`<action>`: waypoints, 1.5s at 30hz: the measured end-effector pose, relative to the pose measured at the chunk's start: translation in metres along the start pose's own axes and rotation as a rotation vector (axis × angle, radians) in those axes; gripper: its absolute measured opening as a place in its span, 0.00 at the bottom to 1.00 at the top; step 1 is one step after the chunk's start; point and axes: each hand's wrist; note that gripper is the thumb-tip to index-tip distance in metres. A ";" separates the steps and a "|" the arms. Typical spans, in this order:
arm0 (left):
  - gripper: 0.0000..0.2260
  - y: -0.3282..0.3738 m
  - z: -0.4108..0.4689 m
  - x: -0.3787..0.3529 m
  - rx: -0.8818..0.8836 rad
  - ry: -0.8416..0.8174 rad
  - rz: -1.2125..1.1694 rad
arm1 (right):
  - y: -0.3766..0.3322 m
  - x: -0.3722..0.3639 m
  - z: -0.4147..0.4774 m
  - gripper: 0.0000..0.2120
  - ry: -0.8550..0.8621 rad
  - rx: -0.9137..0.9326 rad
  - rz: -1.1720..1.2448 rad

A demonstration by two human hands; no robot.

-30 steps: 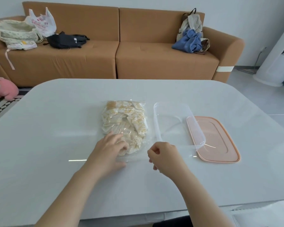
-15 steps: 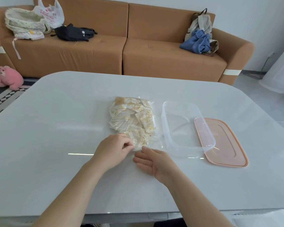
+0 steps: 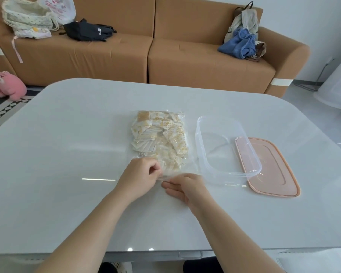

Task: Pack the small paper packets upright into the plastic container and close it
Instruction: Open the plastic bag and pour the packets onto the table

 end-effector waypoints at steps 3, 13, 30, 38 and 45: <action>0.07 0.000 0.004 0.007 -0.007 0.191 -0.128 | 0.005 -0.001 0.001 0.05 0.019 0.016 -0.036; 0.07 -0.008 -0.018 0.013 -0.120 0.207 0.504 | 0.007 0.002 -0.002 0.10 0.119 0.085 0.060; 0.47 -0.023 -0.029 0.081 0.418 -0.535 -0.180 | -0.037 0.024 -0.016 0.37 -0.079 -0.078 -0.447; 0.34 -0.042 0.082 0.067 0.544 -0.060 -0.624 | -0.082 0.001 0.077 0.08 0.201 -0.085 -0.521; 0.10 -0.026 0.088 0.045 0.356 0.235 -0.354 | -0.062 0.003 0.082 0.12 0.330 0.157 -0.674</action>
Point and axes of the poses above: each hand's wrist, its own z-axis towards the middle knuckle, its own x-axis out of the back of the hand, y = z × x, and after that the axes turned 15 degrees about -y, right-handed
